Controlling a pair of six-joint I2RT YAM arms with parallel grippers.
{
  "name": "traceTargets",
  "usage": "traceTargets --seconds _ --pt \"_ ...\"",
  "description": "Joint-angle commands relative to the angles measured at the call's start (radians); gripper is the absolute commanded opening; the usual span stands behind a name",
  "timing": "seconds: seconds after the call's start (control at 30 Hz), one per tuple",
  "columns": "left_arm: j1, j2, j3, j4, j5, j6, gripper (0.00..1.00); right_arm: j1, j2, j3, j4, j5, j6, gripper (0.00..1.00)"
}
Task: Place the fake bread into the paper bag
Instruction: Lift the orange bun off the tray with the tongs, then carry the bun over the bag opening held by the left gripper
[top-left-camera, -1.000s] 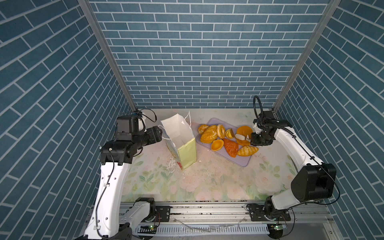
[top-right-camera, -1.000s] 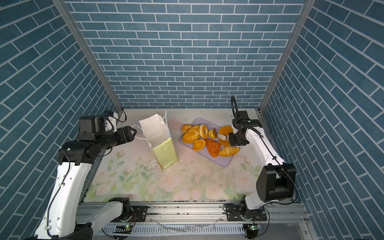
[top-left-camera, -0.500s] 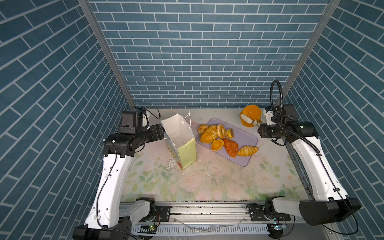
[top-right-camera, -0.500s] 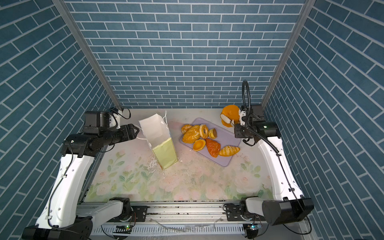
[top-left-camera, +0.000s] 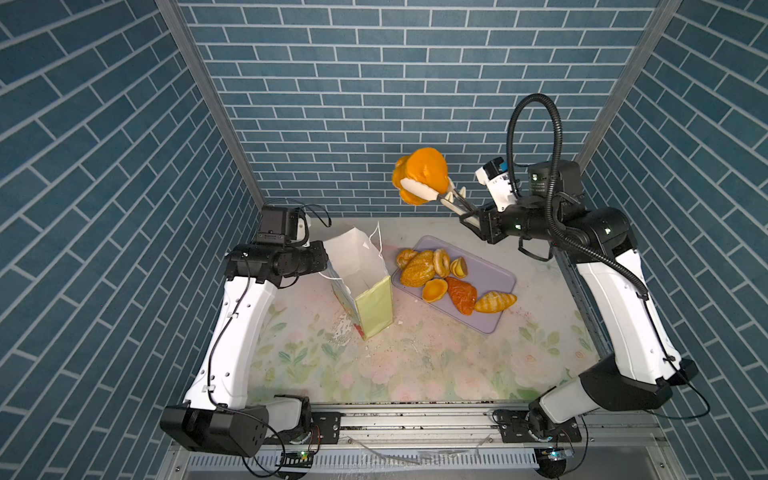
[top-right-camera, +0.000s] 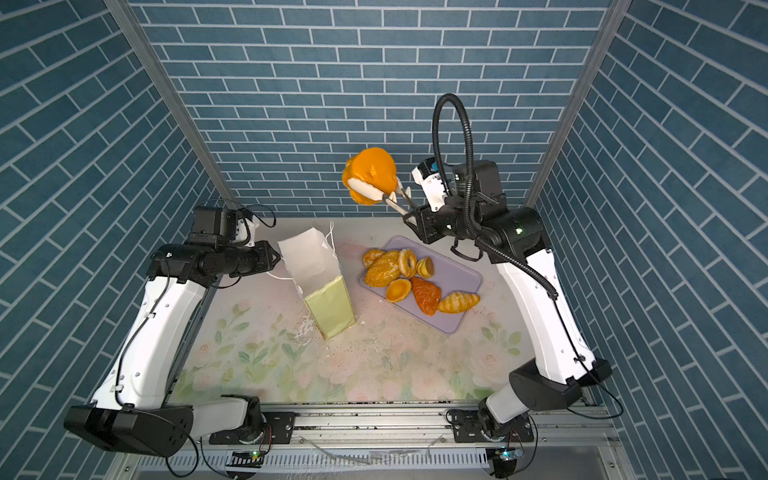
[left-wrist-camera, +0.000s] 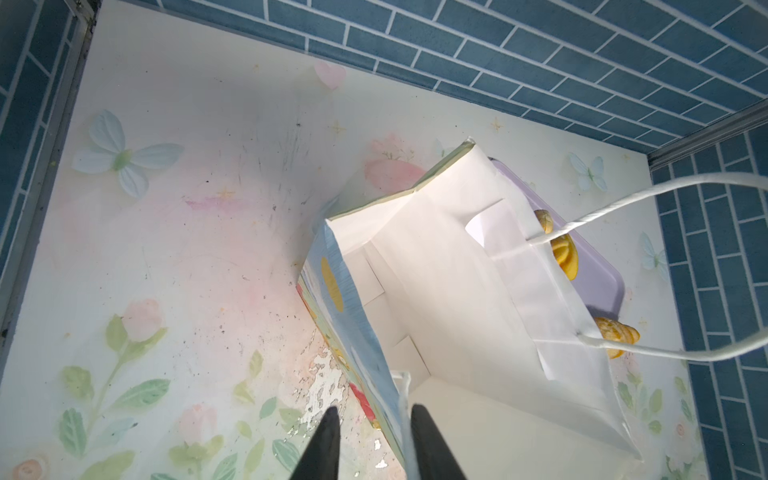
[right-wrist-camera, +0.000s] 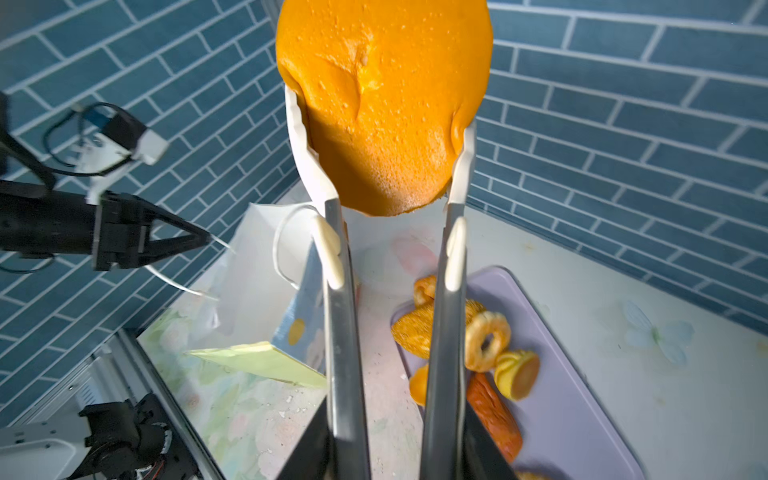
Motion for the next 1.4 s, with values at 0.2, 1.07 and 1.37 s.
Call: traceTargets --seconds 0.2,1.07,1.37 --pt "0.007 -0.030 -0.036 0.030 0.014 -0.036 0.16 0.218 0.146 0.200 -0.049 -0.067 -0.087 0.29" --pt "0.043 0.119 0.059 0.096 0.095 0.077 0.00 0.325 0.056 -0.198 0.081 0.073 0.022 0.29" --pt "0.043 0.237 0.196 0.088 0.154 0.156 0.00 0.364 0.118 -0.132 0.043 0.296 0.072 0.33"
